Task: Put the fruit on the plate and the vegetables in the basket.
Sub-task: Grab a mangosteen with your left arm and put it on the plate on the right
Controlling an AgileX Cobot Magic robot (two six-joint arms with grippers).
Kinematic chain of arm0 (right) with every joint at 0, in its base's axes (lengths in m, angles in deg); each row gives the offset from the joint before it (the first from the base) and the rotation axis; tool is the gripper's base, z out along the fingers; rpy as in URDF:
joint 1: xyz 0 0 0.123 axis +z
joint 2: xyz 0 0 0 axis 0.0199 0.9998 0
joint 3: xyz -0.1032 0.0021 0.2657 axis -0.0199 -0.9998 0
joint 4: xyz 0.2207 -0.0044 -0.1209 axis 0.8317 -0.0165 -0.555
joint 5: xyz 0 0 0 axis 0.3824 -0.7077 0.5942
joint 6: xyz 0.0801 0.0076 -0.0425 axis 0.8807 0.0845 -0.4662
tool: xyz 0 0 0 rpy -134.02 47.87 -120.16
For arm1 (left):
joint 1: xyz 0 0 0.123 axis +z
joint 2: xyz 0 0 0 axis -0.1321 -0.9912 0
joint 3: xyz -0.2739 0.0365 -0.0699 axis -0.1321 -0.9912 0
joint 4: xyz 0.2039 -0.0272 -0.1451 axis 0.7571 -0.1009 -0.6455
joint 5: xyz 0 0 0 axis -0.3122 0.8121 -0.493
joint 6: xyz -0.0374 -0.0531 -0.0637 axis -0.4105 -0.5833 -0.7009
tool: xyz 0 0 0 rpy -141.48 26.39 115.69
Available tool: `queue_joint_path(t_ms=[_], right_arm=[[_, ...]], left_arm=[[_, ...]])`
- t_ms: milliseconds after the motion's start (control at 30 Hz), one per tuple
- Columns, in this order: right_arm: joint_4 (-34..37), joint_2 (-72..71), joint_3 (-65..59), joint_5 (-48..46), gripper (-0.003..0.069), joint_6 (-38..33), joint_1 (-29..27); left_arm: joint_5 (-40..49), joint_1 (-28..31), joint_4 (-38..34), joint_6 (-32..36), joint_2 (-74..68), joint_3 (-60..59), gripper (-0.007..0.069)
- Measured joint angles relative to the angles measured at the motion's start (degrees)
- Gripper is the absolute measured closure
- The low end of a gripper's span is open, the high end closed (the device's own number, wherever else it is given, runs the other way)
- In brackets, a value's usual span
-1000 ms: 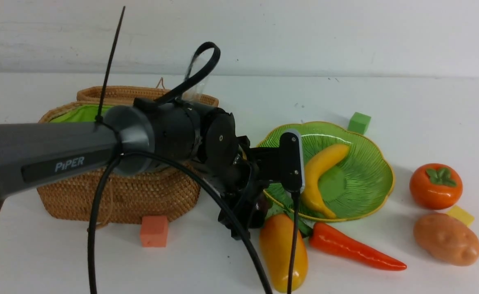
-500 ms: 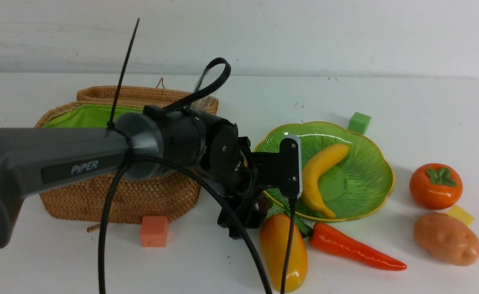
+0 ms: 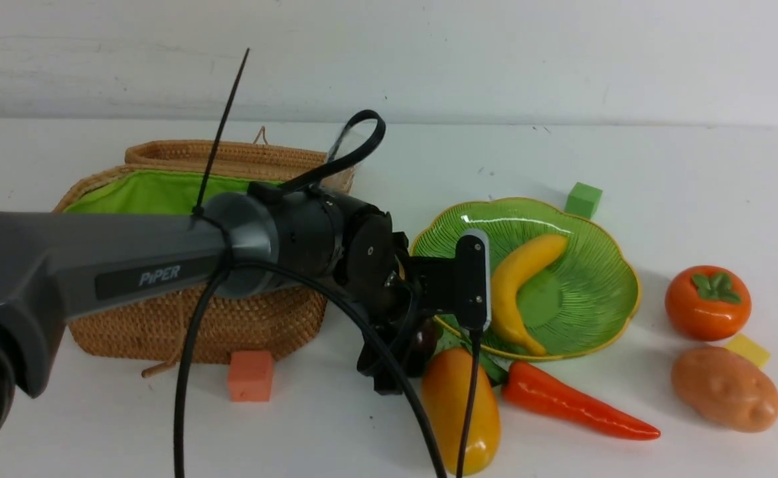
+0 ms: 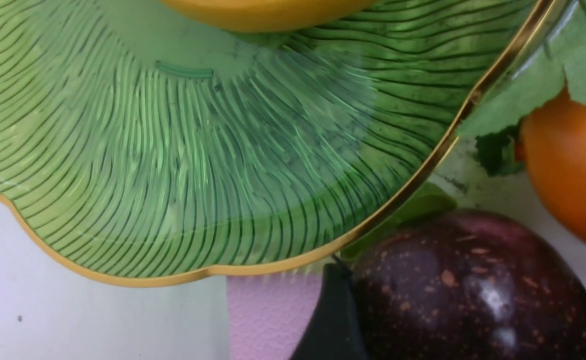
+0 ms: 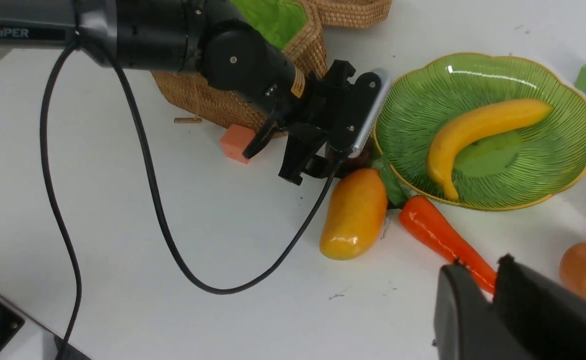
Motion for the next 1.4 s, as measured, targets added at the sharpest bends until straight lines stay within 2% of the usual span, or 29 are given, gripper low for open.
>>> queue_joint_path(t_ms=[100, 600, 733, 867, 967, 1167, 1400], right_arm=[[0.13, 0.0, 0.0, 0.0, 0.0549, 0.0, 0.0], [0.13, 0.0, 0.0, 0.78, 0.0545, 0.0, 0.0], [0.13, 0.0, 0.0, 0.94, 0.0544, 0.0, 0.0], [0.13, 0.0, 0.0, 1.07, 0.0541, 0.0, 0.0], [-0.56, 0.0, 0.0, 2.34, 0.0541, 0.0, 0.0], [-5.99, 0.0, 0.0, 5.08, 0.0541, 2.34, 0.0], [-7.15, 0.0, 0.0, 4.65, 0.0541, 4.3, 0.0]], left_arm=[[0.7, 0.0, 0.12, -0.4, 0.0, 0.11, 0.0076], [7.69, 0.0, 0.81, -2.35, 7.15, -0.06, 0.0076], [2.74, 0.0, -0.33, -7.83, 10.24, -0.06, 0.0076], [-9.9, 0.0, -4.98, -18.84, 9.83, -0.06, 0.0076], [-16.76, 0.0, -9.41, -24.51, 6.59, 2.03, 0.0076], [-18.68, 0.0, -12.89, -26.95, -1.45, 8.18, 0.0076], [-18.63, 0.0, -13.48, -27.03, -5.52, 11.19, 0.0076]])
